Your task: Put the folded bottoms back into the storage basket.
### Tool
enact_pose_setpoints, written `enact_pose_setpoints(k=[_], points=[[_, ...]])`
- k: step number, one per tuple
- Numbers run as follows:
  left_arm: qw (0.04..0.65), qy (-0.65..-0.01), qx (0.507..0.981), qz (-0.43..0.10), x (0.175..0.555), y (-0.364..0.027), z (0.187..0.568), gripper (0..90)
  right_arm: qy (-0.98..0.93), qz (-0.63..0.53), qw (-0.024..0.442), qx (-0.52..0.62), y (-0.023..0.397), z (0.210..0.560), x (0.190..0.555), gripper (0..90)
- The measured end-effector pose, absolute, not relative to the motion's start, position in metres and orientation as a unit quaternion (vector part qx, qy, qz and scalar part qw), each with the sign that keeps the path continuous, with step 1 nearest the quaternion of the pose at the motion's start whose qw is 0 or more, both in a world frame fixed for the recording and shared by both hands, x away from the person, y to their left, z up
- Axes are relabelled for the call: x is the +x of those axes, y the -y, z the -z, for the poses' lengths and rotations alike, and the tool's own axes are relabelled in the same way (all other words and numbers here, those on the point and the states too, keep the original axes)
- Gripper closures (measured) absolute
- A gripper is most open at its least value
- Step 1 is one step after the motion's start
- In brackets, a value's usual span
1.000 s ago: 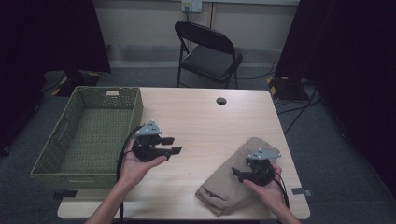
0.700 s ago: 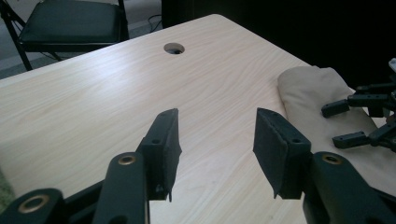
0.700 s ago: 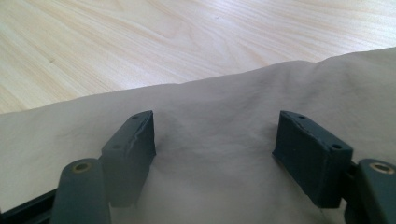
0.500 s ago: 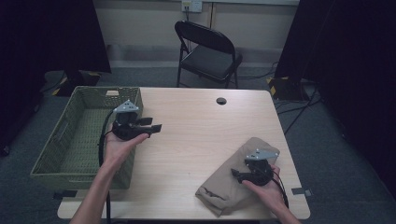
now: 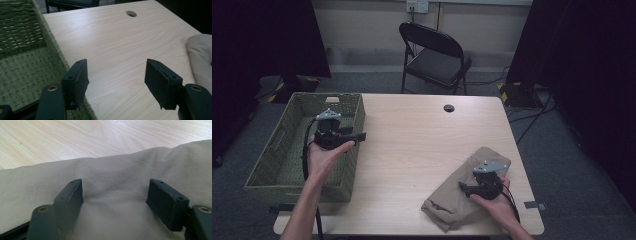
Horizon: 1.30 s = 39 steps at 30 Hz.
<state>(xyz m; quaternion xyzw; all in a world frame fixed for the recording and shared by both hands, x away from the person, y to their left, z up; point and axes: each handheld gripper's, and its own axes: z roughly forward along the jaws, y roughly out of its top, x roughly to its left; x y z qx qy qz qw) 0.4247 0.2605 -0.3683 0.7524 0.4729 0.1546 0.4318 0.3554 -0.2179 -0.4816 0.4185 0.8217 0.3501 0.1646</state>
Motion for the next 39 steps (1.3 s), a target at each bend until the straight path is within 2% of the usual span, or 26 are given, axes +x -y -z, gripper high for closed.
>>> enact_pose_setpoints(k=[5, 9, 15, 17, 24, 28, 29, 32, 39], points=[[0.419, -0.492, 0.746, -0.162, 0.427, -0.268, 0.376, 33.9, -0.822, -0.349, 0.165, 0.418, 0.218, 0.482, 0.355, 27.5], [0.400, -0.502, 0.748, -0.169, 0.429, -0.270, 0.382, 36.2, -0.822, -0.350, 0.166, 0.417, 0.218, 0.482, 0.355, 27.5], [0.377, -0.506, 0.761, -0.148, 0.435, -0.266, 0.392, 39.9, -0.823, -0.349, 0.165, 0.417, 0.217, 0.482, 0.356, 27.5], [0.362, -0.514, 0.762, -0.155, 0.436, -0.263, 0.394, 44.2, -0.823, -0.350, 0.165, 0.416, 0.217, 0.482, 0.356, 27.5], [0.332, -0.527, 0.766, -0.158, 0.440, -0.262, 0.402, 45.4, -0.823, -0.350, 0.165, 0.416, 0.217, 0.482, 0.356, 27.5], [0.314, -0.531, 0.772, -0.153, 0.443, -0.261, 0.407, 48.9, -0.823, -0.350, 0.166, 0.417, 0.217, 0.482, 0.356, 27.5], [0.310, -0.527, 0.776, -0.153, 0.443, -0.260, 0.407, 53.5, -0.823, -0.350, 0.165, 0.417, 0.217, 0.482, 0.356, 27.5], [0.307, -0.530, 0.776, -0.151, 0.444, -0.261, 0.409, 57.9, -0.823, -0.350, 0.166, 0.416, 0.217, 0.482, 0.356, 27.5], [0.310, -0.533, 0.775, -0.139, 0.445, -0.260, 0.411, 62.0, -0.823, -0.350, 0.165, 0.416, 0.217, 0.482, 0.356, 27.5]])
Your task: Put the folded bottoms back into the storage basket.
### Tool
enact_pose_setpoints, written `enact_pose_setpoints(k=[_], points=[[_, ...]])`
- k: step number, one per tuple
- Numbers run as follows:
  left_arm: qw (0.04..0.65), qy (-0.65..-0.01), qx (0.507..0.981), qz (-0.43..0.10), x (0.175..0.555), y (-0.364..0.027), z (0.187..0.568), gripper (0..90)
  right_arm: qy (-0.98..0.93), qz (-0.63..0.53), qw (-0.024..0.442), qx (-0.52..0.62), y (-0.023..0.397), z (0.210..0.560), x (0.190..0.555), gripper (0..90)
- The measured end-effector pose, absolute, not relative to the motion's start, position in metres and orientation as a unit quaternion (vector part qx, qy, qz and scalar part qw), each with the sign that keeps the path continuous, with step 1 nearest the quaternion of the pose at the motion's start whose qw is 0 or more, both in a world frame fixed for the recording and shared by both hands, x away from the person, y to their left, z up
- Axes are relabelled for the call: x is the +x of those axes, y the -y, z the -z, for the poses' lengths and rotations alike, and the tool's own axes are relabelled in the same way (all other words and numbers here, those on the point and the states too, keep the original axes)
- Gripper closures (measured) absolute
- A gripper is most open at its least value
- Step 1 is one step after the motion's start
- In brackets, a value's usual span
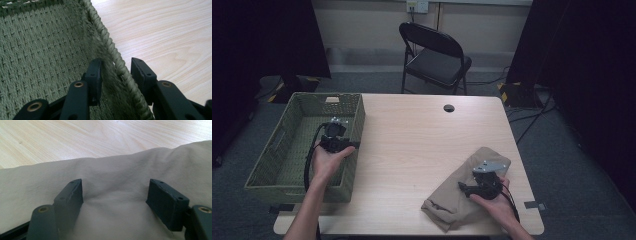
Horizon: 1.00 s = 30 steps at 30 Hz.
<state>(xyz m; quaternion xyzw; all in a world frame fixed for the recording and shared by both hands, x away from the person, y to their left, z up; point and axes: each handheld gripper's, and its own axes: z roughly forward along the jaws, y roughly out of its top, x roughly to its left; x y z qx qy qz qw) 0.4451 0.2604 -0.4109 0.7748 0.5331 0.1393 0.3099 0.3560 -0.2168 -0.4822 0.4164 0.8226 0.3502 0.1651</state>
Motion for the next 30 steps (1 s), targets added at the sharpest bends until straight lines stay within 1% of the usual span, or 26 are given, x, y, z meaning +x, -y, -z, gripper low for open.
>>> enact_pose_setpoints(k=[3, 4, 5, 6, 10, 30], points=[[0.309, -0.535, 0.774, -0.136, 0.4451, -0.2604, 0.4108, 62.4, -0.823, -0.350, 0.165, 0.416, 0.2168, 0.4822, 0.3560, 27.5], [0.308, -0.530, 0.778, -0.137, 0.4448, -0.2597, 0.4103, 65.0, -0.822, -0.350, 0.166, 0.417, 0.2166, 0.4823, 0.3560, 27.5], [0.306, -0.526, 0.781, -0.140, 0.4446, -0.2591, 0.4102, 65.0, -0.822, -0.350, 0.166, 0.417, 0.2166, 0.4823, 0.3560, 27.5], [0.307, -0.527, 0.781, -0.139, 0.4445, -0.2585, 0.4100, 67.0, -0.823, -0.350, 0.165, 0.417, 0.2165, 0.4823, 0.3561, 27.5], [0.308, -0.530, 0.778, -0.137, 0.4443, -0.2580, 0.4101, 68.3, -0.823, -0.349, 0.166, 0.417, 0.2163, 0.4824, 0.3562, 27.5], [0.311, -0.517, 0.787, -0.132, 0.4430, -0.2544, 0.4100, 69.2, -0.824, -0.348, 0.165, 0.416, 0.2157, 0.4829, 0.3569, 27.5]])
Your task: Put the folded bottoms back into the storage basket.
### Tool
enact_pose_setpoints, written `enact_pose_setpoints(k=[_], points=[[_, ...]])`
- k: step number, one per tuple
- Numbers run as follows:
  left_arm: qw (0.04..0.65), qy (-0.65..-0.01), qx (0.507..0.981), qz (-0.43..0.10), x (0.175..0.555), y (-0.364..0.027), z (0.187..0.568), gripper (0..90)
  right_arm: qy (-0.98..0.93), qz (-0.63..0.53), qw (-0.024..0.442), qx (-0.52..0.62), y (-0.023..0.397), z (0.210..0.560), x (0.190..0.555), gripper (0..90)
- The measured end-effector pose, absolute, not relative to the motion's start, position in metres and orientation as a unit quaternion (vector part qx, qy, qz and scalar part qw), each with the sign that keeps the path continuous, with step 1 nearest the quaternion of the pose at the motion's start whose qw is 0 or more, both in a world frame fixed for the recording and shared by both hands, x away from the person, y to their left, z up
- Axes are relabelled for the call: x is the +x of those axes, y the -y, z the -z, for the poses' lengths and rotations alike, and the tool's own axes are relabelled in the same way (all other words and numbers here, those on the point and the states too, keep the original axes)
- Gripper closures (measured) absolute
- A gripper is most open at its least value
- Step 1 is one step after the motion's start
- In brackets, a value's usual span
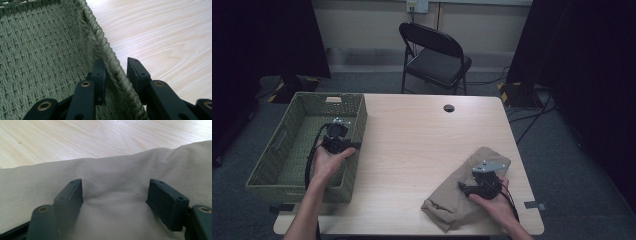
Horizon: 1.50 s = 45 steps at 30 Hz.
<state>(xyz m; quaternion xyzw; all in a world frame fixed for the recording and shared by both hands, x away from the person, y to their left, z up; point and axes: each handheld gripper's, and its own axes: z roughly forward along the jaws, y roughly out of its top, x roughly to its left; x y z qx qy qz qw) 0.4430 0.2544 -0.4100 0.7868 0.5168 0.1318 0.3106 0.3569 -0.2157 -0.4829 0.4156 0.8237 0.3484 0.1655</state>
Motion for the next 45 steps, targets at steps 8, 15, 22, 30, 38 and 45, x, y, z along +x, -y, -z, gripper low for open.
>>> enact_pose_setpoints(k=[8, 15, 22, 30, 38, 45], points=[[0.315, -0.505, 0.794, -0.125, 0.442, -0.249, 0.410, 69.2, -0.824, -0.348, 0.166, 0.416, 0.215, 0.483, 0.357, 27.5], [0.319, -0.488, 0.804, -0.118, 0.442, -0.242, 0.411, 69.2, -0.824, -0.348, 0.166, 0.415, 0.215, 0.483, 0.357, 27.5], [0.322, -0.476, 0.811, -0.108, 0.441, -0.235, 0.411, 69.2, -0.824, -0.348, 0.166, 0.415, 0.215, 0.483, 0.357, 27.5], [0.323, -0.471, 0.814, -0.106, 0.440, -0.232, 0.411, 69.3, -0.824, -0.348, 0.166, 0.415, 0.215, 0.483, 0.357, 27.5], [0.325, -0.459, 0.820, -0.104, 0.438, -0.225, 0.411, 69.4, -0.824, -0.348, 0.166, 0.415, 0.215, 0.483, 0.357, 27.5], [0.329, -0.438, 0.831, -0.095, 0.437, -0.211, 0.411, 69.3, -0.824, -0.348, 0.166, 0.415, 0.215, 0.483, 0.357, 27.5]])
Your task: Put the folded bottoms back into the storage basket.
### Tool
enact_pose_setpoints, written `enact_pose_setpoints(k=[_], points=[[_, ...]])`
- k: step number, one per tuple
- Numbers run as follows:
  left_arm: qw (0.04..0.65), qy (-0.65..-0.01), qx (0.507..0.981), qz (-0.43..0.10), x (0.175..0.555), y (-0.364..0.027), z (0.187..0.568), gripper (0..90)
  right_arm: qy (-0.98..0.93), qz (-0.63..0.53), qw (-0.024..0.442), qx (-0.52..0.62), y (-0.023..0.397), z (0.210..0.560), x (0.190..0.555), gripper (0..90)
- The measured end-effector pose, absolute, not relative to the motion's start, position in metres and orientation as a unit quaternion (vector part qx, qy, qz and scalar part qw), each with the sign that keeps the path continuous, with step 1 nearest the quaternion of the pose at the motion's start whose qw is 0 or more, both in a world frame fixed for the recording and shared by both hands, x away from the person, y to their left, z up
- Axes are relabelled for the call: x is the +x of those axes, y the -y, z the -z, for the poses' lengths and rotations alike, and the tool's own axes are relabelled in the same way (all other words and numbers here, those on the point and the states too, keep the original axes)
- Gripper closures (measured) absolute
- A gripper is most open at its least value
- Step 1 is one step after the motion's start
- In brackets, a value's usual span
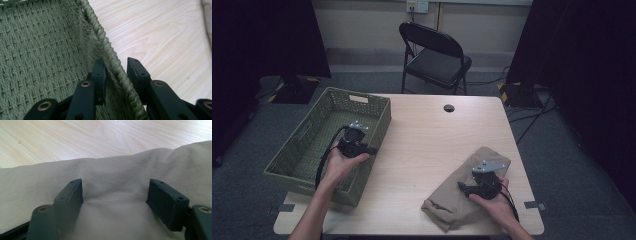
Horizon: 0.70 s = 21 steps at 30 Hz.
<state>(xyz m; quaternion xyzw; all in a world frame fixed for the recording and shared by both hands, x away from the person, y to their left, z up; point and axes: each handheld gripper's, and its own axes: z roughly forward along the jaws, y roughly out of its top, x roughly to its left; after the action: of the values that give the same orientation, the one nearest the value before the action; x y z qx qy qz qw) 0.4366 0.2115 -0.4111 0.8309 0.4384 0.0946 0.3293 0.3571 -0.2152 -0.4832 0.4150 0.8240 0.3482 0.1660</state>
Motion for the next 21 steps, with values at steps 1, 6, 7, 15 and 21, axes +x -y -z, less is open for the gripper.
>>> enact_pose_setpoints(k=[1, 6, 7, 15, 21], points=[[0.329, -0.436, 0.832, -0.093, 0.436, -0.210, 0.411, 69.3, -0.824, -0.348, 0.166, 0.415, 0.215, 0.483, 0.357, 27.5], [0.331, -0.421, 0.840, -0.085, 0.434, -0.201, 0.411, 69.3, -0.824, -0.348, 0.166, 0.415, 0.215, 0.483, 0.357, 27.5], [0.332, -0.414, 0.843, -0.084, 0.433, -0.197, 0.411, 69.3, -0.824, -0.348, 0.166, 0.415, 0.215, 0.483, 0.357, 27.5], [0.332, -0.394, 0.854, -0.076, 0.428, -0.178, 0.411, 69.4, -0.824, -0.348, 0.166, 0.415, 0.215, 0.483, 0.357, 27.5], [0.332, -0.372, 0.864, -0.068, 0.425, -0.166, 0.411, 69.4, -0.824, -0.348, 0.166, 0.415, 0.215, 0.484, 0.357, 27.5]])
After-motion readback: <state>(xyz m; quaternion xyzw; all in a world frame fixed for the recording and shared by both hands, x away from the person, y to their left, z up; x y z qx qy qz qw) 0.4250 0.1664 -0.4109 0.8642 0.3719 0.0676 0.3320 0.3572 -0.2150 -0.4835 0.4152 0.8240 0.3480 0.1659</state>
